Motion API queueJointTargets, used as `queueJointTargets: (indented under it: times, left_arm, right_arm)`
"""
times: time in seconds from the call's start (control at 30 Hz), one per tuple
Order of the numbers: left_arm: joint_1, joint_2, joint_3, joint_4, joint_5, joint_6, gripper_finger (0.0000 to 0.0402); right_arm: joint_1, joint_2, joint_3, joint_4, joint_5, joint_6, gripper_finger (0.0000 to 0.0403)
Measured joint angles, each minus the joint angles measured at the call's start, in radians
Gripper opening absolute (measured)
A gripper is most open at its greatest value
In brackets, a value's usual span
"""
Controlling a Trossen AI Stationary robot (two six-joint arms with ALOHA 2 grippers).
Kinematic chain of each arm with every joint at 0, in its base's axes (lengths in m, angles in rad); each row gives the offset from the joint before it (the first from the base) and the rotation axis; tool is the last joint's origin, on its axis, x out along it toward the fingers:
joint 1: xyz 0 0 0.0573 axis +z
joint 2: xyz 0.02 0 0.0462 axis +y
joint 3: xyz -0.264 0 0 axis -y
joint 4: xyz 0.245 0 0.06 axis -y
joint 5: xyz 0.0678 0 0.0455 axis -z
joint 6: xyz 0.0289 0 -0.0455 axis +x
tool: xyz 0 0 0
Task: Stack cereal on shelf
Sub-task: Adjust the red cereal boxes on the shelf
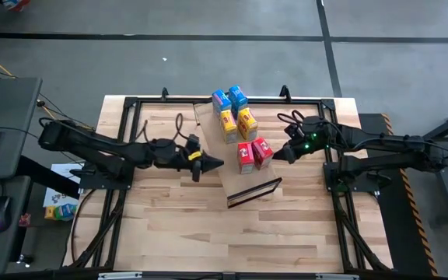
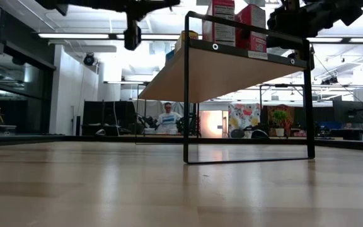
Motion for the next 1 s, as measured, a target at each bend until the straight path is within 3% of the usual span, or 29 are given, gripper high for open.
queueJointTargets:
  times: [0.2, 0.5, 0.83, 1.0]
  left_arm:
    - [0.0, 0.152, 0.039, 0.102, 0.06, -0.066, 0.0]
    - [0.004, 0.321, 0.165, 0.109, 0.079, -0.071, 0.0]
    - [0.008, 0.292, 0.174, 0.063, 0.116, -0.079, 0.0]
    - [0.003, 0.234, 0.175, -0.092, -0.039, -0.062, 0.0]
  right_arm:
    - [0.0, 0.0, 0.0, 0.0, 0.0, -0.001, 0.0]
    - [0.0, 0.0, 0.0, -0.005, 0.002, -0.006, 0.0]
    - [0.0, 0.0, 0.0, -0.009, 0.001, -0.006, 0.0]
    - [0.0, 0.0, 0.0, -0.009, 0.001, -0.01, 0.0]
